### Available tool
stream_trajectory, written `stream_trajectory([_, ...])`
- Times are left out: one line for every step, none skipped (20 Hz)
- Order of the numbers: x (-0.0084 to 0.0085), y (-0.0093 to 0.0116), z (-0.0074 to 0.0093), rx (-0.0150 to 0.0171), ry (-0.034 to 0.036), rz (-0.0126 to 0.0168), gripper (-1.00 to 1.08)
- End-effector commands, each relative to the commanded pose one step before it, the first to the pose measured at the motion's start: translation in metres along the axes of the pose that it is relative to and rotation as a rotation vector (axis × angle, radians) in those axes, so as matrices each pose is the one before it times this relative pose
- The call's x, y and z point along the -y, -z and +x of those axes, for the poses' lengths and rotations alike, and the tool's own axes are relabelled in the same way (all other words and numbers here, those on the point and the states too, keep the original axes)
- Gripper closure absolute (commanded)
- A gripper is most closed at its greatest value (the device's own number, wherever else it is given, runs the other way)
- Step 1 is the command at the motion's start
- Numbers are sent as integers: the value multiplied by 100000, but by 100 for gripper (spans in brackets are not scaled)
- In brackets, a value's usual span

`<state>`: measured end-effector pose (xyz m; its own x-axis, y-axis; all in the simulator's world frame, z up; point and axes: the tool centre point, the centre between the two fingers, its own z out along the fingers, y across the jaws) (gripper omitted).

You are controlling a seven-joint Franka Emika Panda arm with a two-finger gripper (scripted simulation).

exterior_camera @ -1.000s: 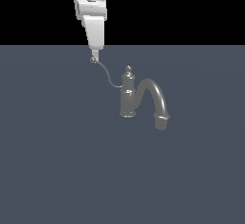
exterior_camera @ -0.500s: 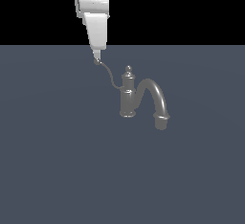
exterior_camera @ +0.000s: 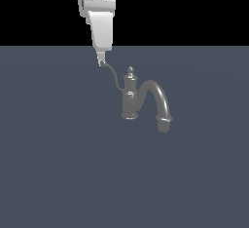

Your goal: Turn on the faucet by rotating a designated handle.

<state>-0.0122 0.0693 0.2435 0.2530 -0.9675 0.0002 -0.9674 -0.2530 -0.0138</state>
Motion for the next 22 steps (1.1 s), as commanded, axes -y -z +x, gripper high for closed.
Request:
stream_trajectory([-941,9,768,-60,-271,-511,108])
stream_trajectory([-294,-23,273,8,12,-68,108])
stream_trajectory([-313,15,279,0,0,0,108])
stream_trajectory([-294,-30,275,10,15,-83,108])
stream_trajectory([-305,-11,279,6,9,-48,108])
stream_trajectory([-307,-11,281,6,9,-48,108])
stream_trajectory([-321,15,287,0,0,0,108])
stream_trajectory([-306,-21,284,8,13,-67,108])
stream_trajectory([-313,-10,287,5,9,-48,108])
stream_trajectory([-315,-10,289,5,9,-48,108])
stream_trajectory([-330,15,295,0,0,0,108])
stream_trajectory([-314,-20,292,7,14,-67,108])
stream_trajectory([-322,-10,296,5,10,-48,108])
stream_trajectory([-324,-9,298,5,10,-48,108])
stream_trajectory([-321,-19,299,6,14,-67,108])
stream_trajectory([-342,15,308,0,0,0,108])
stream_trajectory([-326,-18,305,5,15,-67,108])
stream_trajectory([-334,-8,310,3,11,-48,108])
stream_trajectory([-337,-7,314,1,11,-48,108])
stream_trajectory([-340,-6,319,-1,11,-48,108])
stream_trajectory([0,0,0,0,0,0,108])
stream_trajectory([811,213,-1111,-100,1678,807,108])
